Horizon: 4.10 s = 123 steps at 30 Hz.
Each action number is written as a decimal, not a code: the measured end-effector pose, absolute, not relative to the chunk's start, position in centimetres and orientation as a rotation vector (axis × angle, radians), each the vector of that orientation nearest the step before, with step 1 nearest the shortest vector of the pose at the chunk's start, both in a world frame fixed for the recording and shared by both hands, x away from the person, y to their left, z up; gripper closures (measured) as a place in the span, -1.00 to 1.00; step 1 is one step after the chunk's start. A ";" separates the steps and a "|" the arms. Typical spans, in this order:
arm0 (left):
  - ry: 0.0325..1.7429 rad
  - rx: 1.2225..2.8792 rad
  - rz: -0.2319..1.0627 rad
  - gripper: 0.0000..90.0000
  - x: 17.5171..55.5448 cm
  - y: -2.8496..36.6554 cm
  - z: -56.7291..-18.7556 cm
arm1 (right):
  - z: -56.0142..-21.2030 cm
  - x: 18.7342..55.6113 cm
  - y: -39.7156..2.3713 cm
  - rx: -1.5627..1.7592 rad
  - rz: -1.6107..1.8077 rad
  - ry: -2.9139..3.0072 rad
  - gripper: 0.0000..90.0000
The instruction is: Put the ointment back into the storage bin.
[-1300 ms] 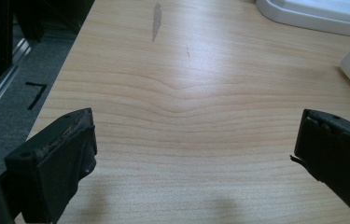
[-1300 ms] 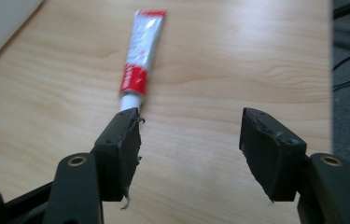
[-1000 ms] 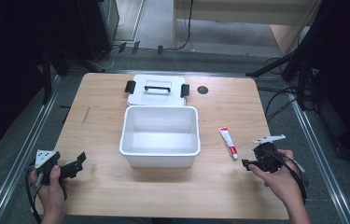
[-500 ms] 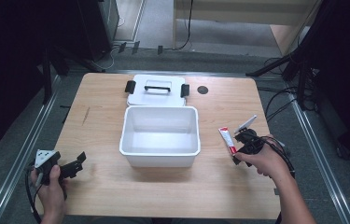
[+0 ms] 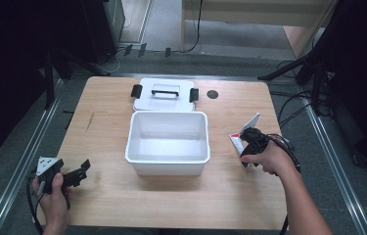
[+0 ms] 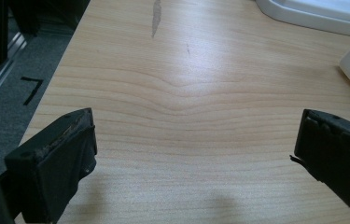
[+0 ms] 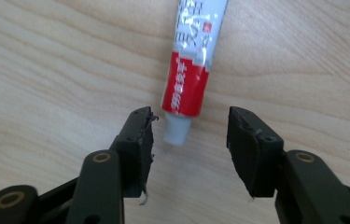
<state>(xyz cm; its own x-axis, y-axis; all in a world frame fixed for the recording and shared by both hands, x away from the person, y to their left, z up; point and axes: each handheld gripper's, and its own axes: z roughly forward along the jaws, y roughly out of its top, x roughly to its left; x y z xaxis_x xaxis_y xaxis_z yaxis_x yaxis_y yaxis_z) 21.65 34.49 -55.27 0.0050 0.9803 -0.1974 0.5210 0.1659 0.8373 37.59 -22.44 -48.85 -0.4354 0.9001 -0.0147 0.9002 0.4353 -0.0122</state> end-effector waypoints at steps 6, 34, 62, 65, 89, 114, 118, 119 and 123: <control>1.628 1.464 0.707 -1.00 21.6 34.5 -55.3 | -49.8 38.4 -21.7 1.688 -0.072 2.664 0.33; 1.630 1.466 0.703 -1.00 21.7 34.6 -55.3 | -49.9 40.4 -21.1 1.760 -0.009 2.633 0.24; 1.633 1.456 0.693 -1.00 21.7 34.7 -55.3 | -48.0 41.1 -20.4 1.613 0.092 2.655 0.58; 1.632 1.455 0.694 -1.00 21.7 34.7 -55.3 | -46.3 40.9 -20.1 1.560 0.130 2.668 0.58; 1.625 1.445 0.705 -1.00 21.7 34.6 -55.3 | -36.0 40.1 -13.7 1.235 0.218 2.807 0.58; 1.626 1.458 0.695 -1.00 21.8 34.7 -55.3 | -35.0 38.4 -5.7 0.811 0.279 3.003 0.58; 1.626 1.458 0.695 -1.00 21.8 34.7 -55.3 | -35.5 38.1 -4.8 0.695 0.283 3.043 0.58; 1.627 1.459 0.694 -1.00 21.8 34.7 -55.3 | -35.6 38.0 -4.7 0.679 0.287 3.051 0.58; 1.628 1.459 0.695 -1.00 21.8 34.6 -55.3 | -36.3 37.6 -4.3 0.576 0.293 3.091 0.58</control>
<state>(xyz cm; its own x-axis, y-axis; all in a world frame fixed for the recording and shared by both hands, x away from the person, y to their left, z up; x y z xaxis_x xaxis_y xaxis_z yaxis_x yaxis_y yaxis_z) 21.78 34.64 -55.28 0.0110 0.9772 -0.2121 0.5229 0.1752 0.8342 37.61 -4.28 -36.26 -0.9334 0.3554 0.0502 0.3585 0.9163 0.1786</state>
